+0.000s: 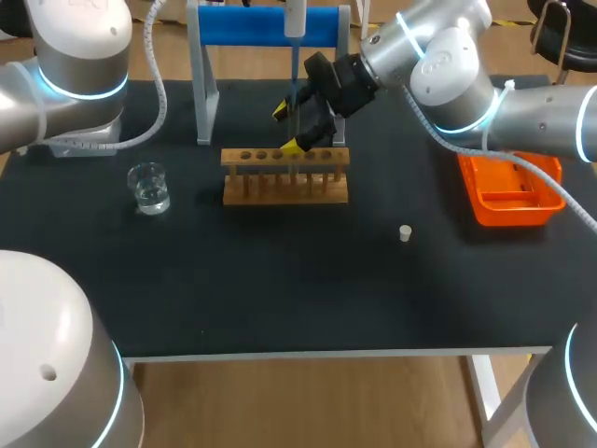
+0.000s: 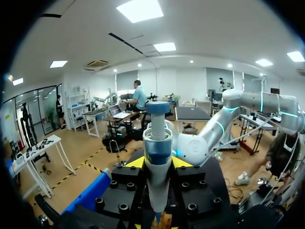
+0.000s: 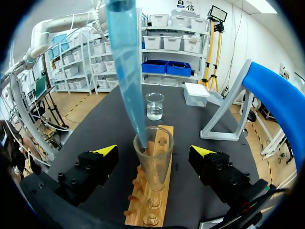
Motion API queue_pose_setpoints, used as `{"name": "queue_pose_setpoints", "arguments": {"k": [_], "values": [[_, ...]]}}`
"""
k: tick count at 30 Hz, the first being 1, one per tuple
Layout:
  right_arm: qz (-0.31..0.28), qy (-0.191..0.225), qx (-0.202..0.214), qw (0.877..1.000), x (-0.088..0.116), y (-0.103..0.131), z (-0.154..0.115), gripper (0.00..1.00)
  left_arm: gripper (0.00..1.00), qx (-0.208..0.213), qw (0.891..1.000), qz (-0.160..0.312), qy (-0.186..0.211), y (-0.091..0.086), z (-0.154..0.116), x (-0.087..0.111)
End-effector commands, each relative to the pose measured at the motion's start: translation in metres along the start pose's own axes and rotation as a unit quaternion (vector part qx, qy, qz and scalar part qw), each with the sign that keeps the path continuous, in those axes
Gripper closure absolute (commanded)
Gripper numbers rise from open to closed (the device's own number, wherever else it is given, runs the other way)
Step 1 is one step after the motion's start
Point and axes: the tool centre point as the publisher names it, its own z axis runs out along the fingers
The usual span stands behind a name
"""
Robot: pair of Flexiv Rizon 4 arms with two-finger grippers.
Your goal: Invert the test tube, pick up the pipette, mount the tip to pipette, aspirate from beaker and dispense into the tube, eject the tip, return the pipette, and cap with the stopper.
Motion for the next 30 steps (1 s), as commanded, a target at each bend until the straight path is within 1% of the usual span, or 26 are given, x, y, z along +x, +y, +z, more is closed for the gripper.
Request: {"name": "queue_pose_setpoints", "arguments": {"k": [1, 18, 28, 30], "values": [[0.0, -0.001, 0.001, 1.0, 0.001, 0.0, -0.001, 0.0, 1.0, -0.002, 1.0, 0.0, -0.001, 0.001, 0.0, -0.001], [0.0, -0.001, 0.001, 1.0, 0.001, 0.0, -0.001, 0.0, 1.0, 0.007, 1.0, 0.013, -0.014, -0.001, -0.001, -0.011], [0.0, -0.001, 0.001, 1.0, 0.001, 0.0, -0.001, 0.0, 1.0, 0.022, 1.0, 0.014, -0.004, -0.002, 0.003, -0.011], [0.0, -0.001, 0.001, 1.0, 0.001, 0.0, -0.001, 0.0, 1.0, 0.018, 1.0, 0.011, -0.001, -0.002, 0.005, -0.01]]}}
